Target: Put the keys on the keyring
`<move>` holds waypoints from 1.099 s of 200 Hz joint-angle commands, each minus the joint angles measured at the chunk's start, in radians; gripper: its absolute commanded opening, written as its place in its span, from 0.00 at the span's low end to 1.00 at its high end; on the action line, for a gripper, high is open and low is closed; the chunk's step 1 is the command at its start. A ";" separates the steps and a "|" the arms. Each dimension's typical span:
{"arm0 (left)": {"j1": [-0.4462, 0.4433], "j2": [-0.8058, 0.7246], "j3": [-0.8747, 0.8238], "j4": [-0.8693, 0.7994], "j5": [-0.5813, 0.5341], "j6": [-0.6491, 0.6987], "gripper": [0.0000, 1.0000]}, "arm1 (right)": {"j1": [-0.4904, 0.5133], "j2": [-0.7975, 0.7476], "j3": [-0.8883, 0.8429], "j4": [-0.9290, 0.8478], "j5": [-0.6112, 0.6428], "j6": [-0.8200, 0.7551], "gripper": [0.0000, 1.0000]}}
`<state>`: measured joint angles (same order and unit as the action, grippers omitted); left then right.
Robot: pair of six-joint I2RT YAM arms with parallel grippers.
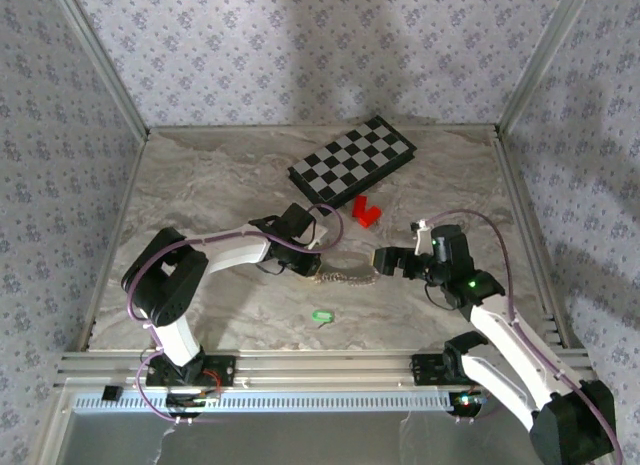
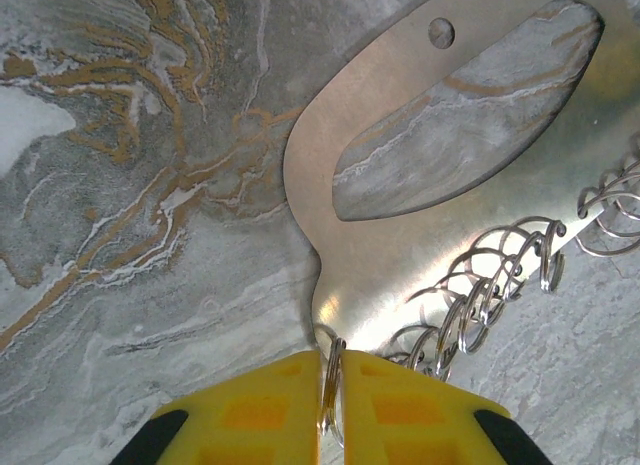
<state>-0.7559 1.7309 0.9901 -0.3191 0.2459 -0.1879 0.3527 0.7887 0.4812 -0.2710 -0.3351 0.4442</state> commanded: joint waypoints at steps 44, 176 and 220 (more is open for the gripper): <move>-0.021 -0.052 0.009 -0.043 -0.023 0.040 0.00 | -0.073 -0.112 0.050 -0.059 -0.071 -0.008 0.99; -0.267 -0.501 -0.004 0.007 -0.301 0.234 0.00 | -0.076 -0.316 0.014 0.253 -0.262 0.067 1.00; -0.304 -0.659 0.007 0.061 -0.199 0.323 0.00 | 0.016 -0.330 0.046 0.304 -0.306 0.032 0.96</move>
<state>-1.0481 1.1461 0.9882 -0.3256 -0.0116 0.0593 0.3172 0.4713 0.4961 -0.0315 -0.5934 0.4934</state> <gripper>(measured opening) 0.048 0.996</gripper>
